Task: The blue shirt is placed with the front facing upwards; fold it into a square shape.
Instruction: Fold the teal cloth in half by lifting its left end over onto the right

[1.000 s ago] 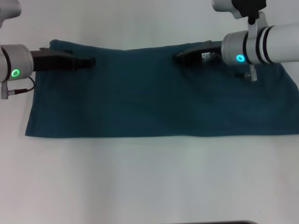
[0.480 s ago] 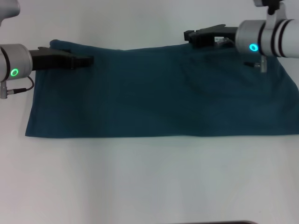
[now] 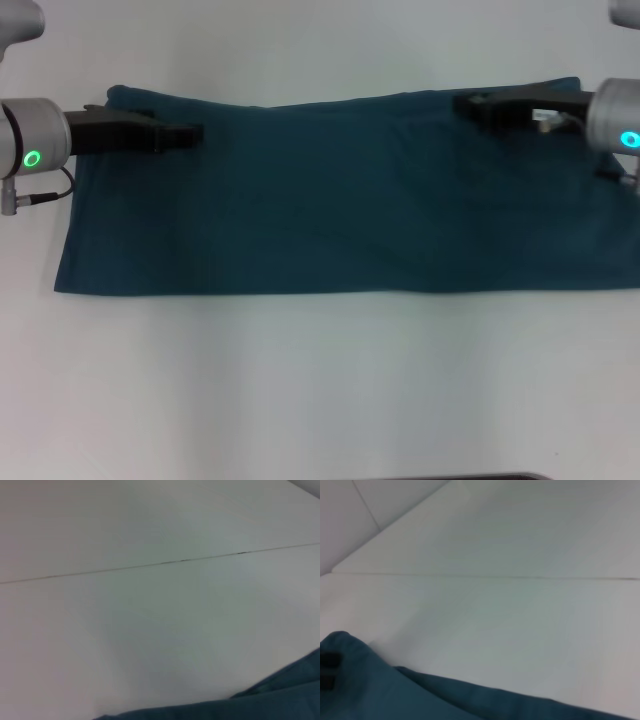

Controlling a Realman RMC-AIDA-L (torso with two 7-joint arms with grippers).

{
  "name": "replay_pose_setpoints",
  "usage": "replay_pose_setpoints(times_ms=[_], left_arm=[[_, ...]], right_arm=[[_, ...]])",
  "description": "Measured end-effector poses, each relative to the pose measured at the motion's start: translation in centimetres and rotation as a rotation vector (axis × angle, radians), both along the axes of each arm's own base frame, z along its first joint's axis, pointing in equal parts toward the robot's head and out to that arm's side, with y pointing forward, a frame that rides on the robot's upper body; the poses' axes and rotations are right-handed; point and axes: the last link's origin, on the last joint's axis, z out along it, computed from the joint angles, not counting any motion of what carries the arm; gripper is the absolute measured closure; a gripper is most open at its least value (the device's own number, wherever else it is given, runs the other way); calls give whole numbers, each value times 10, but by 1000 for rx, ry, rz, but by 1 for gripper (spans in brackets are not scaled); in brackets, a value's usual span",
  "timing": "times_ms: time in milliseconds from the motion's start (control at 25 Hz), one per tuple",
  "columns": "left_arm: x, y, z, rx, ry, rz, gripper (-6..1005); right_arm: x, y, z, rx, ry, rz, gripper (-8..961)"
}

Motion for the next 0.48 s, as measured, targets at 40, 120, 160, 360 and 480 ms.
replay_pose_setpoints(times_ms=[40, 120, 160, 360, 480], left_arm=[[0, 0, 0, 0, 0, 0, 204], [0, 0, 0, 0, 0, 0, 204], [0, 0, 0, 0, 0, 1, 204], [-1, 0, 0, -1, 3, 2, 203], [-1, 0, 0, -1, 4, 3, 204]], right_arm=[[4, -3, 3, 0, 3, -12, 860], [12, -6, 9, 2, 1, -34, 858], [16, -8, 11, 4, 0, -44, 857], [30, -15, 25, 50, 16, -81, 853], [35, -17, 42, 103, 70, -102, 851]])
